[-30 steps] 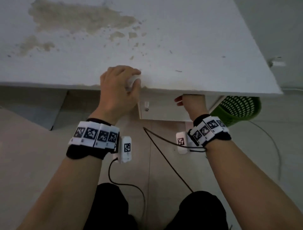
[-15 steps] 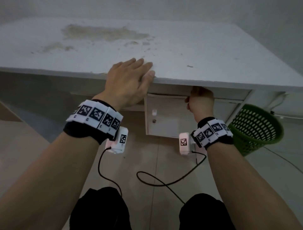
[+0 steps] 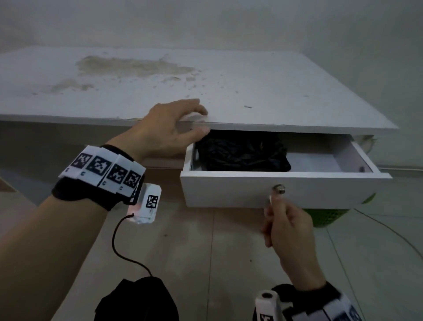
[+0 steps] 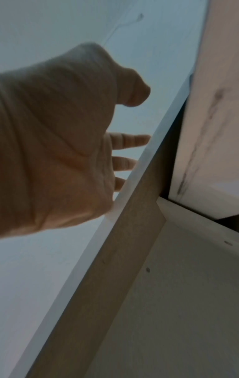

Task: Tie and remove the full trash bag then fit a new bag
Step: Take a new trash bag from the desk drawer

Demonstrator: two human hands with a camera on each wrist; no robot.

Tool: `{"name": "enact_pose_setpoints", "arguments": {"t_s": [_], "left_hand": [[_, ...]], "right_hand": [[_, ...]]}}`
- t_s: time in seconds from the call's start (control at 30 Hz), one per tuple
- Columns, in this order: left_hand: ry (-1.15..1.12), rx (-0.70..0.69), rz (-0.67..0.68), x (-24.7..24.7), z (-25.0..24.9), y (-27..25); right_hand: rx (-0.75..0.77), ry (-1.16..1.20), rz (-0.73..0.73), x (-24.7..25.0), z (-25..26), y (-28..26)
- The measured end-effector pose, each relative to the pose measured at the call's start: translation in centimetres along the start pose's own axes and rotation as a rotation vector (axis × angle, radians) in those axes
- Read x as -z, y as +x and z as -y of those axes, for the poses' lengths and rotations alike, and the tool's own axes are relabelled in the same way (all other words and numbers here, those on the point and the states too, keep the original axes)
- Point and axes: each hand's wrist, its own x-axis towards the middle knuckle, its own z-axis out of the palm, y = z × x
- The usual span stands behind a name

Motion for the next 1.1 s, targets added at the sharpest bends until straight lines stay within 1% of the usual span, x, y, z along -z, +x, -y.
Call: {"name": "enact_pose_setpoints", "arguments": {"t_s": [0.03, 0.07, 0.1, 0.2, 0.23, 0.3, 0.37, 0.47, 0.53, 0.57, 0.63, 0.67, 0.7, 0.73, 0.77, 0.87, 0.93, 0.97, 1.0, 1.03, 1.07, 1.1], "left_hand": [[-0.063, -0.052, -0.011, 0.2, -0.4, -0.1], [-0.07, -0.103, 0.007, 0.4, -0.7, -0.1], [-0.016, -0.145, 0.061, 0.5, -1.1, 0.0], [0.342, -0.189, 0.327, -0.4, -2.1, 1.1], [0.459, -0.198, 0.394, -1.0, -2.3, 1.6], [0.621, -0.209, 0.461, -1.9, -2.7, 2.4], [0.723, -0.242, 0.471, -2.4, -3.0, 2.8], [0.774, -0.318, 0.378, -2.8, -3.7, 3.0], [0.704, -0.35, 0.305, -3.0, -3.7, 2.9], [0.606, -0.346, 0.285, -2.8, -3.6, 2.8], [0.268, -0.329, 0.249, -1.7, -3.9, 2.2], [0.084, -0.327, 0.207, -0.8, -4.2, 1.9], [-0.053, -0.317, 0.162, 0.2, -4.7, 1.5], [-0.128, -0.323, 0.119, 1.3, -5.1, 1.2], [-0.153, -0.326, 0.059, 2.6, -5.7, 1.1], [-0.153, -0.366, -0.164, 6.4, -6.1, 1.1], [-0.069, -0.365, -0.348, 8.6, -5.4, 1.4], [-0.008, -0.339, -0.427, 9.3, -5.0, 1.6], [0.061, -0.319, -0.477, 9.5, -4.6, 1.9], [0.126, -0.285, -0.479, 9.3, -4.2, 2.3], [0.185, -0.223, -0.42, 8.6, -3.7, 2.6], [0.234, -0.114, -0.296, 7.5, -3.2, 2.9]], "right_hand": [[-0.005, 0.002, 0.004, 0.1, -0.2, -0.2], [-0.006, -0.002, 0.006, 0.3, -0.4, -0.3], [-0.007, -0.007, 0.005, 0.3, -0.5, -0.4], [-0.017, -0.007, 0.017, 0.3, -0.8, -0.5], [-0.02, -0.001, 0.02, 0.3, -0.8, -0.5], [-0.023, 0.019, 0.026, 0.3, -0.8, -0.4], [-0.024, 0.044, 0.036, 0.2, -0.7, -0.3], [-0.027, 0.067, 0.04, 0.1, -0.9, -0.2], [-0.037, 0.073, 0.045, 0.0, -0.9, -0.1], [-0.041, 0.073, 0.05, 0.0, -0.9, 0.0], [-0.042, 0.067, 0.057, 0.2, -0.9, 0.1], [-0.042, 0.065, 0.063, 0.2, -1.0, 0.2], [-0.044, 0.064, 0.069, 0.3, -1.0, 0.4], [-0.05, 0.062, 0.075, 0.4, -1.1, 0.5], [-0.058, 0.061, 0.078, 0.4, -1.2, 0.6], [-0.081, 0.075, 0.08, 0.4, -1.4, 0.7], [-0.083, 0.073, 0.081, 0.4, -1.4, 0.7], [-0.085, 0.072, 0.083, 0.3, -1.5, 0.7], [-0.088, 0.075, 0.084, 0.3, -1.4, 0.6], [-0.089, 0.08, 0.085, 0.2, -1.4, 0.7], [-0.089, 0.083, 0.084, 0.1, -1.3, 0.7], [-0.088, 0.081, 0.083, 0.0, -1.2, 0.7]]}}
